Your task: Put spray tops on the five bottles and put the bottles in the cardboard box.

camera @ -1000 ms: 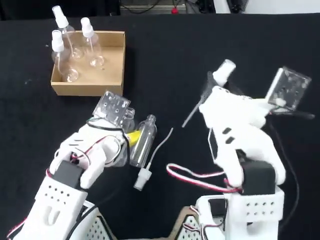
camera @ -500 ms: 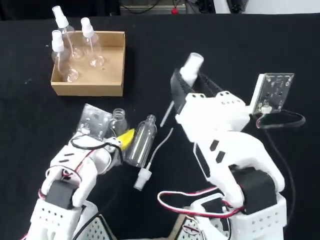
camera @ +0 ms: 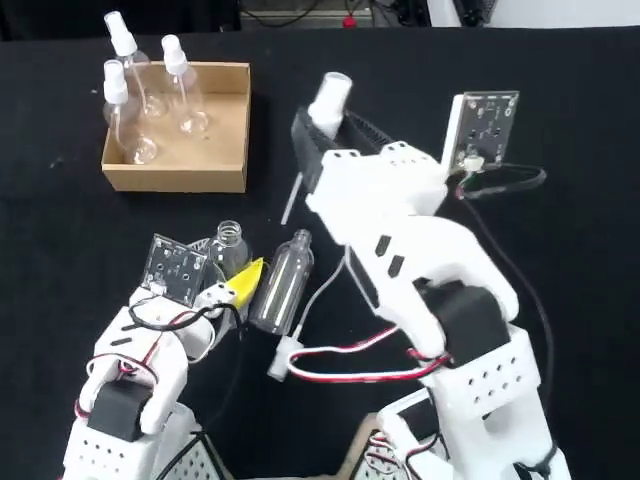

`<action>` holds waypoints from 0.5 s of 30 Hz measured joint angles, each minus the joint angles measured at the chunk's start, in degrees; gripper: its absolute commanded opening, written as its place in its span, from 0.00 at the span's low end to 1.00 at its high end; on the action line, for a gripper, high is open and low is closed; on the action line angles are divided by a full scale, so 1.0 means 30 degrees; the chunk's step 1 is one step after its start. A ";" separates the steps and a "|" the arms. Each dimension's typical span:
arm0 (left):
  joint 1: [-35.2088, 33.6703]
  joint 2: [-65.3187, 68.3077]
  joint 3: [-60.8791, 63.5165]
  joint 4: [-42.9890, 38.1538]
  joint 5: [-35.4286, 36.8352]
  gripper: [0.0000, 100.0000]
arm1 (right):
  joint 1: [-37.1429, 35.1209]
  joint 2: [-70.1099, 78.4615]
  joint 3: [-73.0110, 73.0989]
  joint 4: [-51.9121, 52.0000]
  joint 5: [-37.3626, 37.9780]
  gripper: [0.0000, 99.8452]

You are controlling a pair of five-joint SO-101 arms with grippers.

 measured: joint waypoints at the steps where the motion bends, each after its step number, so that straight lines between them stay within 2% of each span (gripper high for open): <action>1: 0.0029 0.0000 0.0000 0.0000 0.0029 0.18 | -0.0322 0.0000 0.0000 0.0000 0.0000 0.02; 6: 0.0029 0.0000 0.0000 0.0000 0.0615 0.18 | -0.1612 0.0000 0.0000 -0.0352 0.0000 0.02; 15: 0.0029 0.0000 0.0000 0.0000 0.0703 0.18 | -0.1934 0.0000 -0.0029 -0.2139 0.0000 0.02</action>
